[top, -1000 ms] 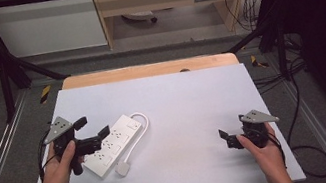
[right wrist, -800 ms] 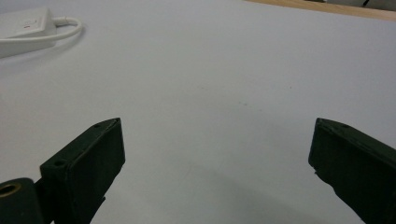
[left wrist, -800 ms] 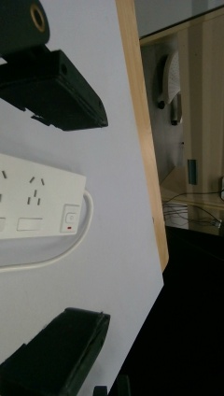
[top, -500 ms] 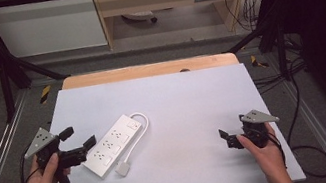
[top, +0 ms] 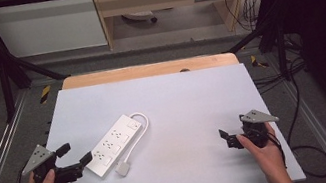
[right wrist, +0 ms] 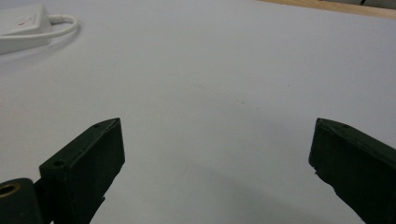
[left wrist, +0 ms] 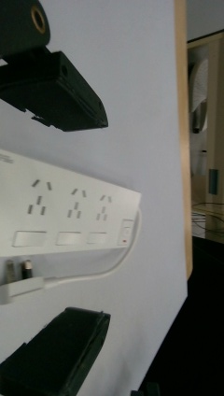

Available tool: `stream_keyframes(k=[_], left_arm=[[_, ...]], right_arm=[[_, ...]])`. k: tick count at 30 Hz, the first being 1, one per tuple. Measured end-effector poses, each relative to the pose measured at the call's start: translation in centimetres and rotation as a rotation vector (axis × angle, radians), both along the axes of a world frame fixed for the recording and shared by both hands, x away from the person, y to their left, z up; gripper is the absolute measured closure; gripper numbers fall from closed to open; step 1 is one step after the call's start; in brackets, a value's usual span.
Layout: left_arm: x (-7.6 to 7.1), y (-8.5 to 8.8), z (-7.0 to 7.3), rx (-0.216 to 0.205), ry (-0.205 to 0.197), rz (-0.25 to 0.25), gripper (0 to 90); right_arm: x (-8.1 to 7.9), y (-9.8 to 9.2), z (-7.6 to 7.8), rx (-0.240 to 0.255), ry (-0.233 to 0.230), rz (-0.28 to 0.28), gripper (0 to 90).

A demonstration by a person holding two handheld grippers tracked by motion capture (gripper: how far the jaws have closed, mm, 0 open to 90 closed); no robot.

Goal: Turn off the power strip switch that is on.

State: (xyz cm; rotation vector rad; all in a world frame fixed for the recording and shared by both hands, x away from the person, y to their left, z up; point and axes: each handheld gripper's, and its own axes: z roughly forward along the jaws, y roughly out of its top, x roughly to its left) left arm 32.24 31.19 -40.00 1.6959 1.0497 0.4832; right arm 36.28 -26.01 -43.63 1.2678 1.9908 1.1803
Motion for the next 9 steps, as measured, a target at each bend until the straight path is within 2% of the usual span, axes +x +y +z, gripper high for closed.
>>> stream_keyframes(k=[4,7,9], left_arm=[[-0.6,0.1,-1.7,0.028,0.028,-0.007,6.8],[-0.8,-0.4,-2.4,0.055,0.043,-0.012,6.8],[-0.8,-1.1,-2.6,0.077,0.046,-0.036,7.0]], right_arm=[[0.1,0.1,-0.1,-0.011,0.003,0.000,3.0],[0.6,0.2,-0.5,-0.035,0.034,-0.012,3.0],[1.1,0.3,-1.0,-0.056,0.058,-0.021,3.2]])
